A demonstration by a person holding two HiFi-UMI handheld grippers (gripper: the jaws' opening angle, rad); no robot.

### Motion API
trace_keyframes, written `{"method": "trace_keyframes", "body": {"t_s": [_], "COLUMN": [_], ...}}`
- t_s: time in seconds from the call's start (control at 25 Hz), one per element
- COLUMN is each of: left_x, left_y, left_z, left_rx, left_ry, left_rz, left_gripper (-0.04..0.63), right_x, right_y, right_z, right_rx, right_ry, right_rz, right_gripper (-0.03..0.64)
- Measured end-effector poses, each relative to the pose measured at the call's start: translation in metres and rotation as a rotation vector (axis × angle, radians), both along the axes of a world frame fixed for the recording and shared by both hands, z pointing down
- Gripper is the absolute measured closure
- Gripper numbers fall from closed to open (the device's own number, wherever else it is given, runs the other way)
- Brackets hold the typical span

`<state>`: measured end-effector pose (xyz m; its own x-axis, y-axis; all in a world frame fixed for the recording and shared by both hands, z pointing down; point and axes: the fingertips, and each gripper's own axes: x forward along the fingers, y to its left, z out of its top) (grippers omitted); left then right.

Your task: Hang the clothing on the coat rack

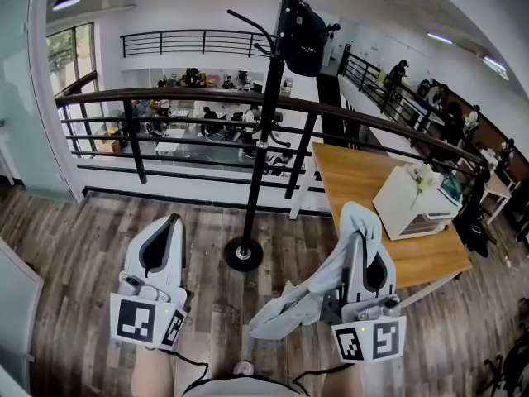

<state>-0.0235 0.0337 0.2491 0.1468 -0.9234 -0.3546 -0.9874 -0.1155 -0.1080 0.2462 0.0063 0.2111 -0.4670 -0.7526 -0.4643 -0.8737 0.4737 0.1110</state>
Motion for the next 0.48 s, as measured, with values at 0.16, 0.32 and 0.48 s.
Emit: {"method": "trace_keyframes", "body": {"t_s": [0.16, 0.32, 0.48], "left_x": [0.003, -0.002, -0.002], "left_y": [-0.016, -0.031, -0.044], "left_z": [0.004, 0.001, 0.004], "left_rx": [-0.005, -0.002, -0.011], "left_ry": [-0.011, -0.021, -0.019], "left_rz": [-0.020, -0.052, -0.056], "left_gripper": [0.586, 0.586, 0.586], "right_x": [0.001, -0.001, 0.004], "right_y": [-0.019, -0.041, -0.055], "right_z": [-0.002, -0.001, 0.001], "right_rx": [0.019, 0.014, 0.005], "right_ry": [0.006, 0.000, -0.016], "right_rz": [-0.020, -0.037, -0.037], "right_gripper": [0.609, 0.609, 0.609]}}
